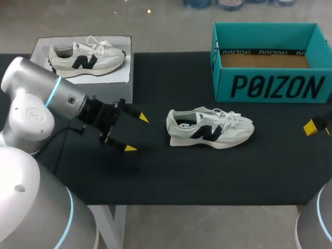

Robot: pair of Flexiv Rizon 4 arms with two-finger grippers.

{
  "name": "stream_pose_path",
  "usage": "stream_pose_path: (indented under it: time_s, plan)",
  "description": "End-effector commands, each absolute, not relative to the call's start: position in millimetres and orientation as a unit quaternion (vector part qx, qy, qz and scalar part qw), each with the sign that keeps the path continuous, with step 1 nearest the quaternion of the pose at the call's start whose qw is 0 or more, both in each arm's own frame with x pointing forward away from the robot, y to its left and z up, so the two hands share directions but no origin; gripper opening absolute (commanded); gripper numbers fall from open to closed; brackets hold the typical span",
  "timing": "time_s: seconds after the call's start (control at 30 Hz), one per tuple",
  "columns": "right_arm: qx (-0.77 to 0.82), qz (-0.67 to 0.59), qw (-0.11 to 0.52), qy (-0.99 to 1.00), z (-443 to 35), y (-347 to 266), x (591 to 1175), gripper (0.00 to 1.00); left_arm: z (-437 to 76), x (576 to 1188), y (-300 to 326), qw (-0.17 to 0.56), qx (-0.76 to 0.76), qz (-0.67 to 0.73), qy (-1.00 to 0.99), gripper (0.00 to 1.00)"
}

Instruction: Take the shoe out of the shoebox, open the shoe tongue, remove and reinsert the insole, then place the shoe into the shoebox

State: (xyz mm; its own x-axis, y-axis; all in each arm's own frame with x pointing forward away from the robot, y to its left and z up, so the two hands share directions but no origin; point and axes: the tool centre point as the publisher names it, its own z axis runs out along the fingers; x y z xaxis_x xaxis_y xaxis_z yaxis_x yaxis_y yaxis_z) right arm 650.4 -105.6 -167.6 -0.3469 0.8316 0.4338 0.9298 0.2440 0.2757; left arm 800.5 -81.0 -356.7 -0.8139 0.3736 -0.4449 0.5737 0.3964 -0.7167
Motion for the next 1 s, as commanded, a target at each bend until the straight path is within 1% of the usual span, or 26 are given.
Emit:
stream_pose_path:
  time_s: [0.03, 0.4, 0.67, 0.83, 1.0]
  plan:
    - [-0.563, -0.246, 0.1, -0.783, -168, -105, 652, 1.0, -370, 808, -88, 0.029, 0.188, -0.637, 0.747, 1.0]
    - [-0.563, -0.246, 0.1, -0.783, -168, -105, 652, 1.0, -379, 816, -99, 0.013, 0.114, -0.628, 0.77, 1.0]
    - [-0.563, -0.246, 0.1, -0.783, -168, -105, 652, 1.0, -383, 825, -110, 0.003, 0.093, -0.613, 0.784, 1.0]
    - [-0.563, -0.246, 0.1, -0.783, -168, -105, 652, 1.0, -381, 830, -122, 0.006, 0.078, -0.599, 0.797, 1.0]
    - [-0.563, -0.246, 0.1, -0.783, -168, -105, 652, 1.0, -389, 842, -131, 0.012, 0.06, -0.592, 0.803, 1.0]
